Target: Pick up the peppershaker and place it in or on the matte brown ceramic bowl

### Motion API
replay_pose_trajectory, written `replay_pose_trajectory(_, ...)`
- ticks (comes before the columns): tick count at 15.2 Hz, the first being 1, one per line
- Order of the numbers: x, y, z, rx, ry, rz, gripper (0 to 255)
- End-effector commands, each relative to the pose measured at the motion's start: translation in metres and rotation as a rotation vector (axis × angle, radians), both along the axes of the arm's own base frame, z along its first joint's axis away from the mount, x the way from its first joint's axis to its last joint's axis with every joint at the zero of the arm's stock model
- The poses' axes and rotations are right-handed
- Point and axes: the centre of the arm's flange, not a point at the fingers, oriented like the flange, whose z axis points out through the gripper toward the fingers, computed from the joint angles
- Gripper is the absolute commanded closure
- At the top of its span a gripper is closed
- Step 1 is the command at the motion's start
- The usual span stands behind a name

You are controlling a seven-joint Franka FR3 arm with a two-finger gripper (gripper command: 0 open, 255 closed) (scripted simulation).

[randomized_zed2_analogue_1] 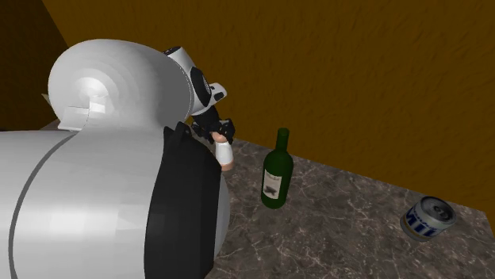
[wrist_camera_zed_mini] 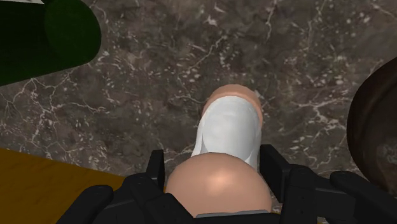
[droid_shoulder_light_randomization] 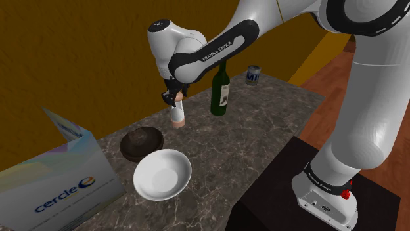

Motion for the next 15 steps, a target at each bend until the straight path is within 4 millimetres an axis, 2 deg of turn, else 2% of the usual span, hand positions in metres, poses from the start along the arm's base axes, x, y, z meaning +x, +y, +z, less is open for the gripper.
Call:
replay_pose_trajectory(1,0.0,0.0,0.0,0.0,0.001,0.0,255)
replay_pose_trajectory(8,0.0,0.0,0.0,0.0,0.001,0.0,255)
replay_pose_trajectory(15,0.0,0.0,0.037,0.0,0.001,0.0,255)
